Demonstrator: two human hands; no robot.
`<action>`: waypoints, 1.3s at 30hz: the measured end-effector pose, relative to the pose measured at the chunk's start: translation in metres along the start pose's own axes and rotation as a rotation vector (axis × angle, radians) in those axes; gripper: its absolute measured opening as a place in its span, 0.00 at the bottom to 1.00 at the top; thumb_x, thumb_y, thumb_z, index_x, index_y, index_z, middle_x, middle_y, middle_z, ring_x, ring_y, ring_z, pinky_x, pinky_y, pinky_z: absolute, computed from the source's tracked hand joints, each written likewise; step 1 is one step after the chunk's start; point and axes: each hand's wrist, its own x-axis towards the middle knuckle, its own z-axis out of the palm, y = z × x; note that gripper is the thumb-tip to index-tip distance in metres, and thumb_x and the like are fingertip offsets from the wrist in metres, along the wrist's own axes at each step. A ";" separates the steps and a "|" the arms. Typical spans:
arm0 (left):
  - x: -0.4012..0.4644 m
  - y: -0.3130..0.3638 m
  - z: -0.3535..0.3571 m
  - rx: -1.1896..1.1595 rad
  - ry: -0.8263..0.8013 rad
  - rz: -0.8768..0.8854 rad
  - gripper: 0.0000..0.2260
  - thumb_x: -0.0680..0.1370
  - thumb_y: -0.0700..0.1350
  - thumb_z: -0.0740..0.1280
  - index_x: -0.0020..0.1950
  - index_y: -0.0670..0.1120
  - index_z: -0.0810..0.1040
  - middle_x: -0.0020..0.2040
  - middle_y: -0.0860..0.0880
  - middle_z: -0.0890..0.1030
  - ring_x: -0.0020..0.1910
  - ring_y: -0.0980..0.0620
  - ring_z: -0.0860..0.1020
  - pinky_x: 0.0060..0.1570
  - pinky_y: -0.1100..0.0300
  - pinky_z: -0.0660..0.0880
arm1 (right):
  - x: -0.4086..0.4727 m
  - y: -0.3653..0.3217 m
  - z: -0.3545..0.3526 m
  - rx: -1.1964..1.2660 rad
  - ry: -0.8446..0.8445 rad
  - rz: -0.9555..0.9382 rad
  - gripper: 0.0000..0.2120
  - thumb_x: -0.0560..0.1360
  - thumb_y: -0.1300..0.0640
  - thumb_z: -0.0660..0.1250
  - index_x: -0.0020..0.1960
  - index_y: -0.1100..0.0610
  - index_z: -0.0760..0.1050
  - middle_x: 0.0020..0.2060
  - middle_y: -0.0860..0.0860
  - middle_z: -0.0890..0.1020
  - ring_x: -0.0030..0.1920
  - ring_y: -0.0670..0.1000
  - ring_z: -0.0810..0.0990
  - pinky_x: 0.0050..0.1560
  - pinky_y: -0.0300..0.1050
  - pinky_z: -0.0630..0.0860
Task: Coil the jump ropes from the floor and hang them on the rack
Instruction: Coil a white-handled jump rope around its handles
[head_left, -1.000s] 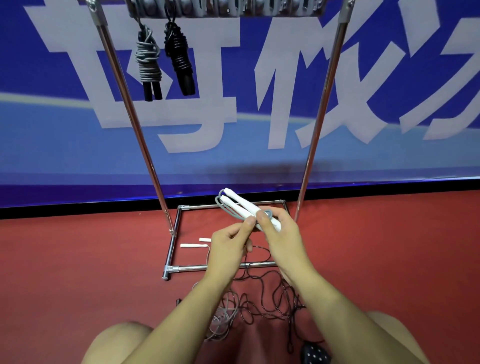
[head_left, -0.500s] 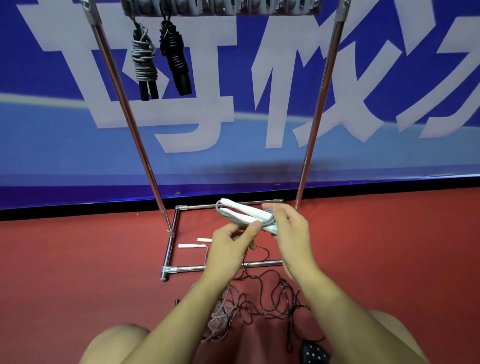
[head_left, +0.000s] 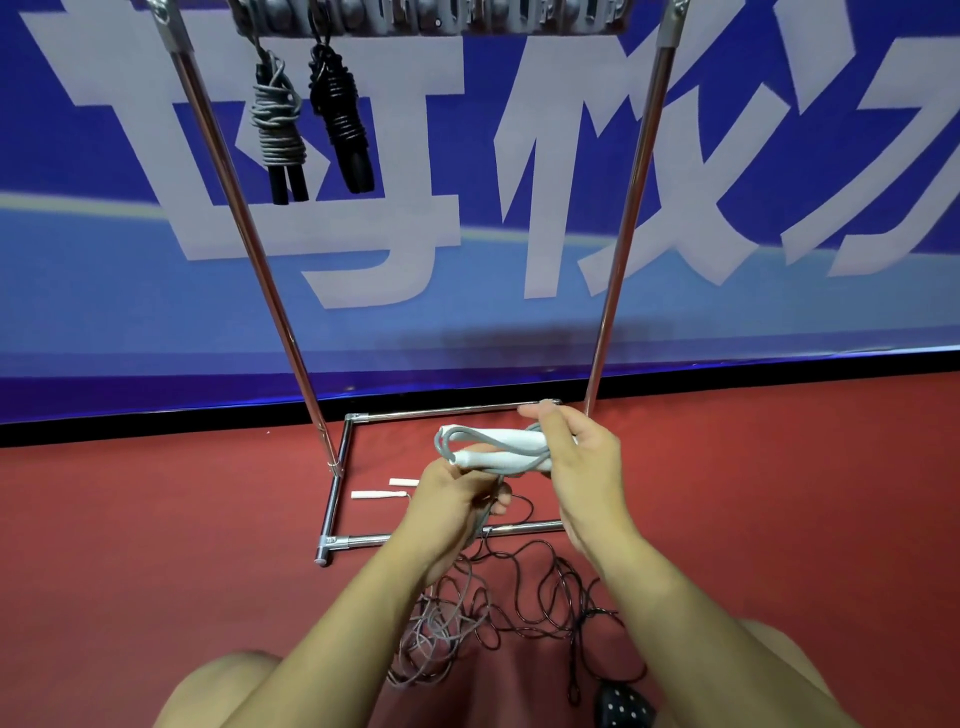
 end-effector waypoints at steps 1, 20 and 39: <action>0.000 -0.002 0.002 0.019 0.012 0.014 0.16 0.78 0.26 0.59 0.46 0.39 0.86 0.40 0.39 0.78 0.34 0.49 0.74 0.37 0.58 0.74 | -0.001 0.000 0.001 -0.005 -0.005 -0.009 0.13 0.82 0.55 0.65 0.45 0.50 0.87 0.38 0.46 0.84 0.44 0.53 0.83 0.47 0.58 0.82; -0.027 0.002 0.031 0.363 -0.045 0.130 0.08 0.81 0.48 0.68 0.46 0.51 0.86 0.29 0.53 0.69 0.29 0.56 0.63 0.31 0.64 0.62 | 0.003 0.000 -0.006 -0.309 0.140 -0.113 0.17 0.84 0.51 0.63 0.41 0.58 0.80 0.32 0.46 0.81 0.34 0.40 0.76 0.37 0.35 0.70; -0.014 0.008 0.006 0.475 0.212 0.156 0.17 0.83 0.54 0.65 0.42 0.48 0.86 0.28 0.49 0.70 0.28 0.51 0.64 0.27 0.60 0.62 | 0.005 -0.007 -0.020 -0.003 -0.377 0.229 0.09 0.81 0.59 0.68 0.60 0.56 0.82 0.49 0.53 0.86 0.44 0.47 0.84 0.39 0.41 0.81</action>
